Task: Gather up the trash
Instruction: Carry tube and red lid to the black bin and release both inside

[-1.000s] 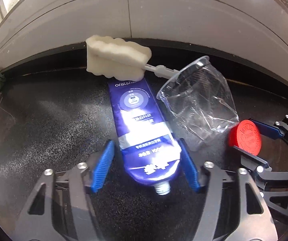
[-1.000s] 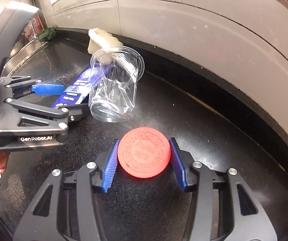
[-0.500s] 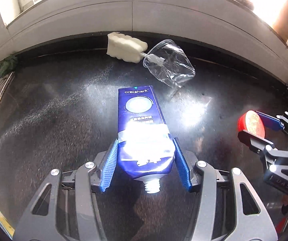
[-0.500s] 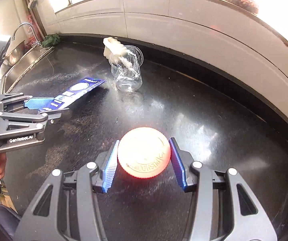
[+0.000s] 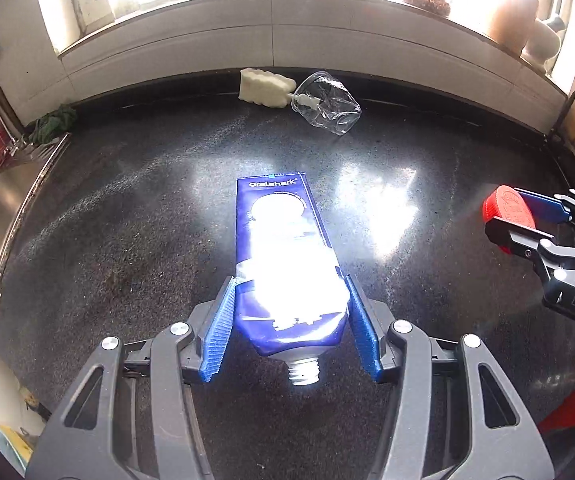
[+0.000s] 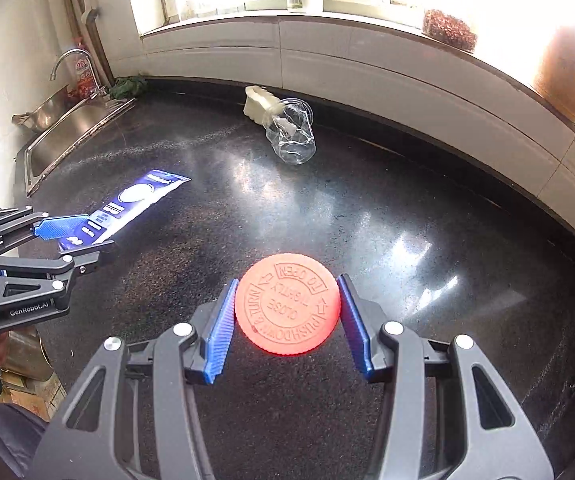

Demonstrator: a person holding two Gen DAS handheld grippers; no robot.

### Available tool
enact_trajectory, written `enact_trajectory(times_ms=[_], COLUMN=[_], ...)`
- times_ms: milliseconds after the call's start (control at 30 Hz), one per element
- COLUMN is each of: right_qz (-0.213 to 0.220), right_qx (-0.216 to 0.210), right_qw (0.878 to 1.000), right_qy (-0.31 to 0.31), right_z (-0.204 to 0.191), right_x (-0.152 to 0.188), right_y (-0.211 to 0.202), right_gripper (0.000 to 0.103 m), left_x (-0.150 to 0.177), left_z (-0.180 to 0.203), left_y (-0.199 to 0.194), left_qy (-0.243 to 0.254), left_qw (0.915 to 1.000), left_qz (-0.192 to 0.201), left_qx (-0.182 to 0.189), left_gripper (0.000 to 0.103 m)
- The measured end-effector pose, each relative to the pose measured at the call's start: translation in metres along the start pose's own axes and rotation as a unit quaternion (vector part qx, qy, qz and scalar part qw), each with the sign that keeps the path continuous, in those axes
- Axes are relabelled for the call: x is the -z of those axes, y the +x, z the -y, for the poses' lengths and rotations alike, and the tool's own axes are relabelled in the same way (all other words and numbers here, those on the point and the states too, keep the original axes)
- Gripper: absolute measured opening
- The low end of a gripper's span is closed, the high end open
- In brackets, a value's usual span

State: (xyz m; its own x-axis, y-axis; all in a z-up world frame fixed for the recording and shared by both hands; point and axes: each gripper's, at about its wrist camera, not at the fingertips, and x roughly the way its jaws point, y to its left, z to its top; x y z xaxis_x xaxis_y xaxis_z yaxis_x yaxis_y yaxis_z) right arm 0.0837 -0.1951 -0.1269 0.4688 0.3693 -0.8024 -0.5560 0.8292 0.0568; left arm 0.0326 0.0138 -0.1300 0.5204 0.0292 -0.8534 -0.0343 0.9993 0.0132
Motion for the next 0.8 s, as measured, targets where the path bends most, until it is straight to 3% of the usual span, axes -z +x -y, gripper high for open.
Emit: enact_trajectory(times_ms=[267,467,633,800], right_qz=[0.018,0.025,0.025,0.02], right_qx=[-0.019,-0.066,-0.129,-0.196], right_qw=[0.999,0.994,0.98,0.955], right_qy=[-0.03,-0.084,-0.15,-0.222], right_z=[-0.036,-0.095,-0.169,-0.256], right_x=[-0.014,-0.035,-0.053,-0.063], right_y=[-0.011,-0.007,0.002,0.009], right_gripper=[0.049,0.049,0.049,0.049], left_x=[0.023,0.045,0.08,0.129], left_z=[-0.024,-0.069,-0.121,-0.171], left_y=[-0.03,-0.062,-0.092,-0.121], left_qy=[-0.026,-0.07,-0.128,-0.191], left_qw=[0.9993,0.9946,0.9833,0.9638], left_qz=[0.017,0.036,0.041,0.034], left_qx=[-0.021,-0.067,-0.122,-0.183], left_gripper=[0.053,0.053,0.053,0.053])
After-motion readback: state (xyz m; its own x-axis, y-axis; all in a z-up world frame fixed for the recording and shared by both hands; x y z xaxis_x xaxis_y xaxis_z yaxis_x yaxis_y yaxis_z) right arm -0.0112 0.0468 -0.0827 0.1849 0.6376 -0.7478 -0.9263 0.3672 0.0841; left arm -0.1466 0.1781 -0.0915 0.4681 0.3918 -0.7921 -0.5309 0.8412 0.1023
